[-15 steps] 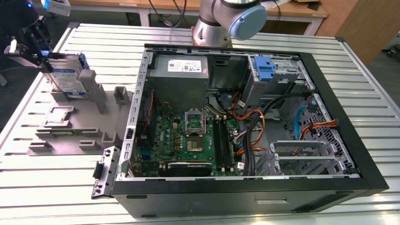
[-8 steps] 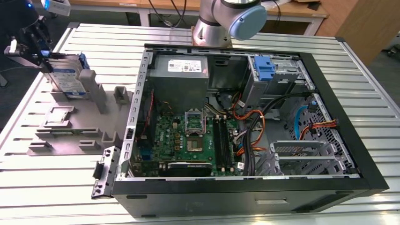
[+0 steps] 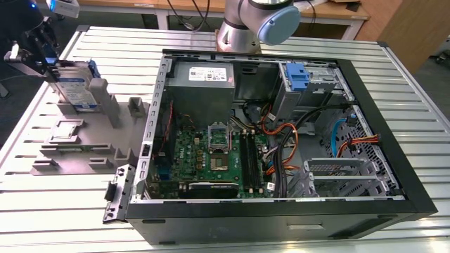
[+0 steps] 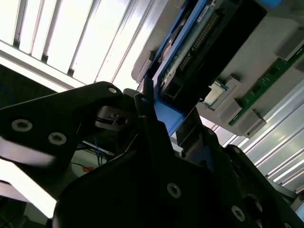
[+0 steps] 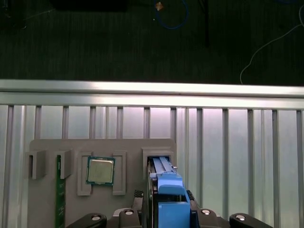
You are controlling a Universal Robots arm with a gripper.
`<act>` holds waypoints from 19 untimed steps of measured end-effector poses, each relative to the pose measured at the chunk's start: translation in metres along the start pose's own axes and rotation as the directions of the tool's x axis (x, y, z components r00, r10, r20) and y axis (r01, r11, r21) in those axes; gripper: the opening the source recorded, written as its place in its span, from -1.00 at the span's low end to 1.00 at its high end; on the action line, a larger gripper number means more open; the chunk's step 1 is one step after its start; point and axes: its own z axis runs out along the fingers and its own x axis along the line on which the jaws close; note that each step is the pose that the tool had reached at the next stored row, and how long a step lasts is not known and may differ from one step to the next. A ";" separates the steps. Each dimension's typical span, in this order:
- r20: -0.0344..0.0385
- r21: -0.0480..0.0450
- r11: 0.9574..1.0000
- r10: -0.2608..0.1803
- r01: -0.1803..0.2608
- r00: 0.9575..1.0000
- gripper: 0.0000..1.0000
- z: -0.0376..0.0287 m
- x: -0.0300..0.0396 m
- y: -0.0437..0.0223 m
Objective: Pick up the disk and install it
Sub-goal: 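Pick up the disk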
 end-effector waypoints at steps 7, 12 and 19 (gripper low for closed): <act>0.000 0.001 1.000 0.000 0.000 1.000 -0.27 0.0001 0.0000 0.0000; 0.000 0.001 1.000 0.000 0.000 1.000 -0.27 0.0001 0.0000 0.0000; 0.000 0.001 1.000 0.000 0.000 1.000 -0.27 -0.0001 0.0000 0.0000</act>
